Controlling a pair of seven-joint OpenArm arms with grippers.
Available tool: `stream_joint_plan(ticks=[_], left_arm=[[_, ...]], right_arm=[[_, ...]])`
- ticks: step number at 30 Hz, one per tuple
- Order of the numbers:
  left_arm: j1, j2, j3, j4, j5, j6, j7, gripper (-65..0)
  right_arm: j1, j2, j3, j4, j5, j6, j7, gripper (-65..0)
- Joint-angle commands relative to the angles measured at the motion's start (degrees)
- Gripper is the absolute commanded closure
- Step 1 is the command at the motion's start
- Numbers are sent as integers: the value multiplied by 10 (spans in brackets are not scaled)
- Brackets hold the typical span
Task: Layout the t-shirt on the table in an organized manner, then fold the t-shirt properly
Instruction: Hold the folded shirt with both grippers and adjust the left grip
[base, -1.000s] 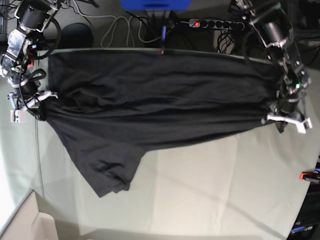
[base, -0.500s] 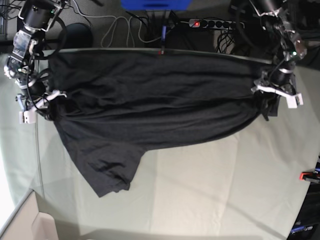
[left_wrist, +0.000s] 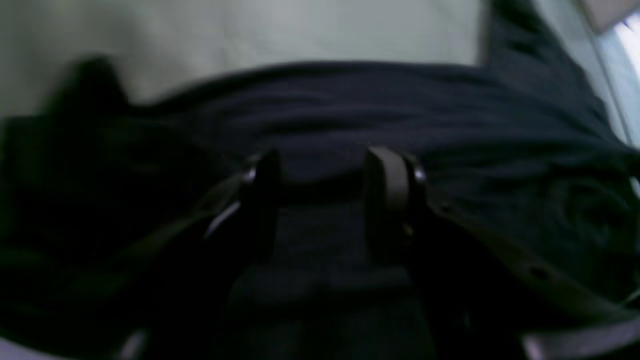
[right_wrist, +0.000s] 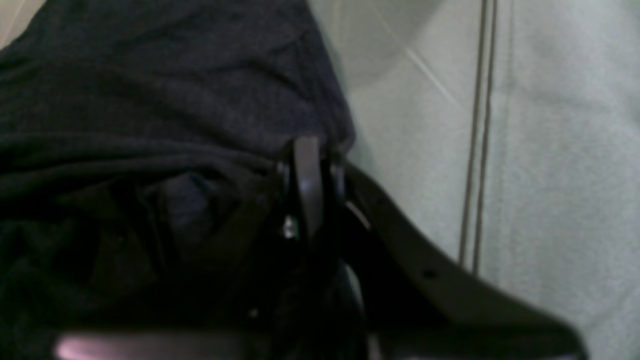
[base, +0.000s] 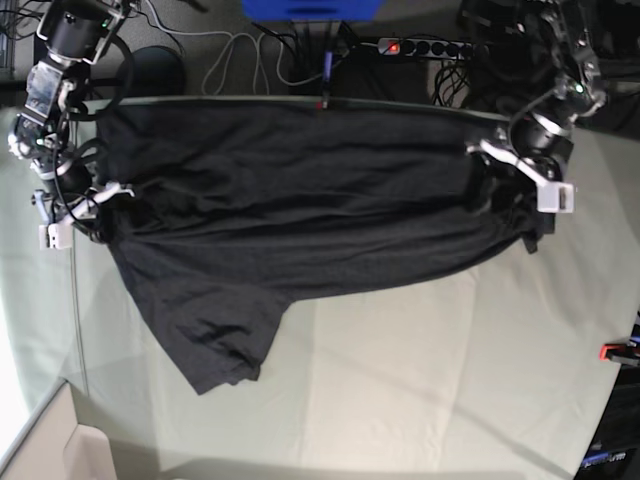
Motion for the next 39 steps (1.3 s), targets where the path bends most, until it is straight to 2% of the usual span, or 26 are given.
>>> stream_joint_plan(ticks=[1, 7, 10, 13, 18, 21, 25, 29, 39], left_arm=[[0, -6, -5, 14, -7, 0, -13, -265], [-38, -6, -19, 16, -11, 1, -15, -266], [-79, -2, -51, 18, -11, 27, -13, -268], [-115, 0, -70, 33, -7, 81, -13, -271], [-162, -9, -80, -7, -6, 206, -13, -271], [-188, -38, -59, -77, -6, 240, -13, -272], [-205, -57, -19, -145, -7, 257, -13, -272], [-205, -62, 24, -156, -7, 264, -14, -272], [-181, -59, 31, -160, -6, 264, -13, -268]], right_arm=[[7, 9, 2, 9, 11, -1, 15, 0], [8, 8, 2, 9, 11, -1, 15, 0], [8, 8, 2, 9, 11, -1, 15, 0], [8, 8, 2, 9, 11, -1, 15, 0], [8, 8, 2, 9, 11, -1, 15, 0], [8, 8, 2, 9, 11, -1, 15, 0], [8, 8, 2, 9, 10, -1, 15, 0], [7, 10, 2, 9, 10, -1, 15, 0], [6, 10, 2, 9, 10, -1, 15, 0]])
